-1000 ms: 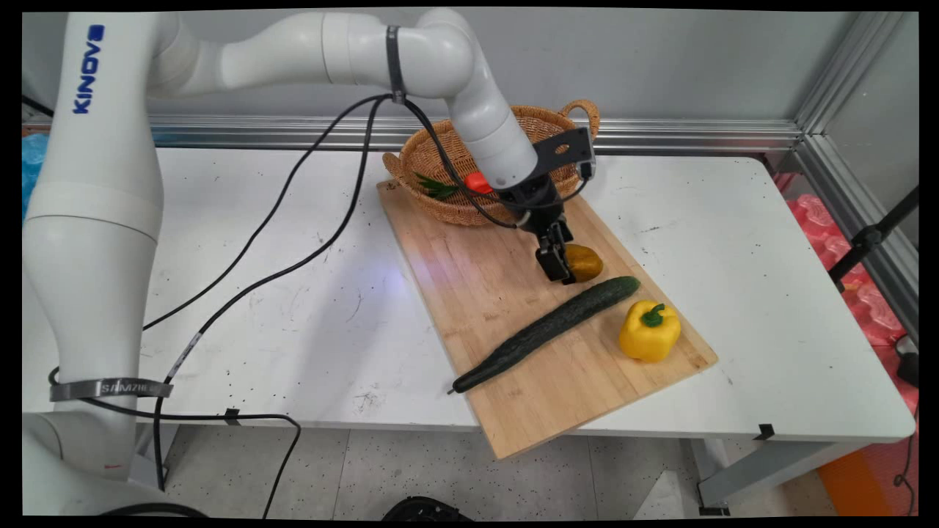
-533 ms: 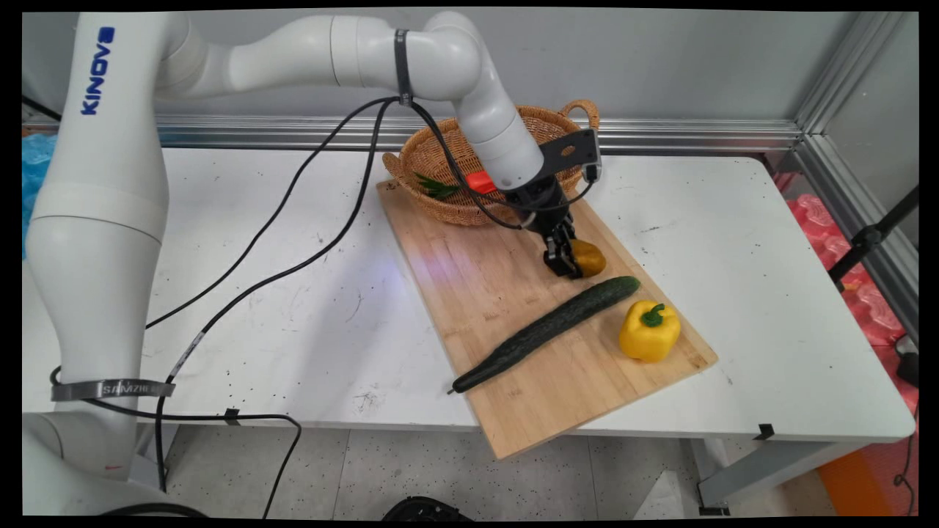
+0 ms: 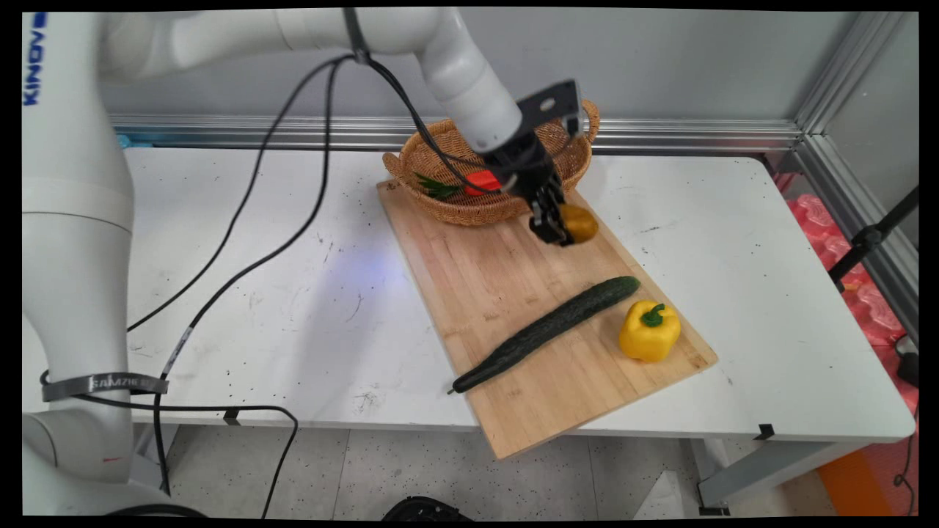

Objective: Place the picked object in the vegetable basket

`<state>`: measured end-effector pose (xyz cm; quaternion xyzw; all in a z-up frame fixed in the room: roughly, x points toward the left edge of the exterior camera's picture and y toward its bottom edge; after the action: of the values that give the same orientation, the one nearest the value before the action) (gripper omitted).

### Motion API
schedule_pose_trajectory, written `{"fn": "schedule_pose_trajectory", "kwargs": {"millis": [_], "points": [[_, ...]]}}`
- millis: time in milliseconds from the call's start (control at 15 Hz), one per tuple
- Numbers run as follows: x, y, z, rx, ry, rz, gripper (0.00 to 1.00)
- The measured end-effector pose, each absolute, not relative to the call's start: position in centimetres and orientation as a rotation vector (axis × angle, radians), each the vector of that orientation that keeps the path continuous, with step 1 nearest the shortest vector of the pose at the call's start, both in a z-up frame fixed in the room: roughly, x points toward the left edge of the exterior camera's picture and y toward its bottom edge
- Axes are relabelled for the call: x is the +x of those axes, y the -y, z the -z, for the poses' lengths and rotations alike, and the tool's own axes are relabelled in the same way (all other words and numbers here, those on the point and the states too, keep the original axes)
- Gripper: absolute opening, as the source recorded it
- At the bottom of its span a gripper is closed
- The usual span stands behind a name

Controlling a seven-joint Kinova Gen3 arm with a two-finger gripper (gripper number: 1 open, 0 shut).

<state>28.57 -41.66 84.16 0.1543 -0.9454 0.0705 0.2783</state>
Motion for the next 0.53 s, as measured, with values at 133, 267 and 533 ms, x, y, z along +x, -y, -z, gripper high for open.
{"fn": "schedule_pose_trajectory", "kwargs": {"millis": [133,267,533], "points": [[29.9,40.8,-86.5,0.461,2.512,-0.209,0.0],[31.1,40.0,-88.3,0.516,2.487,-0.226,0.0],[35.1,38.8,-91.8,0.69,2.433,-0.29,0.0]]}}
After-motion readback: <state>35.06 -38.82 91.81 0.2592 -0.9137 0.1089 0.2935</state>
